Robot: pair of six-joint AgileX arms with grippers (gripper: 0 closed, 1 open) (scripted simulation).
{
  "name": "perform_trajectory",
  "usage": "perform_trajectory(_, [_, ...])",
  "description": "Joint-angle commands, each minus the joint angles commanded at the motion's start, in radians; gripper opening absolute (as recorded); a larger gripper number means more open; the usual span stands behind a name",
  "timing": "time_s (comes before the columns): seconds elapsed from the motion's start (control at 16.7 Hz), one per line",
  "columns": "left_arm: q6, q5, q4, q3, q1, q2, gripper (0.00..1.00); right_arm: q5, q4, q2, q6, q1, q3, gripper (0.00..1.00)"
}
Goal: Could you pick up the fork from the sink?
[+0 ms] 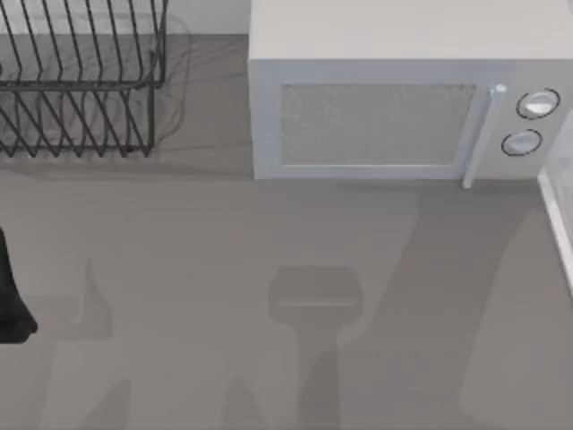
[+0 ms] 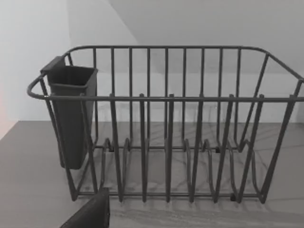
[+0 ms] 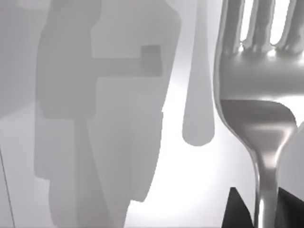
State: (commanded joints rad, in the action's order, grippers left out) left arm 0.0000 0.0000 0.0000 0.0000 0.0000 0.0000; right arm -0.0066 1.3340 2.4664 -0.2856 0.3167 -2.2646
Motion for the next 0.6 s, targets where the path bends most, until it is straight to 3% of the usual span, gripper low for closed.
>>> perform_trajectory(0.36, [0.000, 0.000, 0.000, 0.000, 0.000, 0.000, 1.00, 0.000, 0.017, -0.010, 0.003, -0.003, -0.014, 0.00])
perform_trajectory(0.6, [0.000, 0.000, 0.000, 0.000, 0.000, 0.000, 1.00, 0.019, 0.033, -0.119, 0.112, -0.088, -0.006, 0.00])
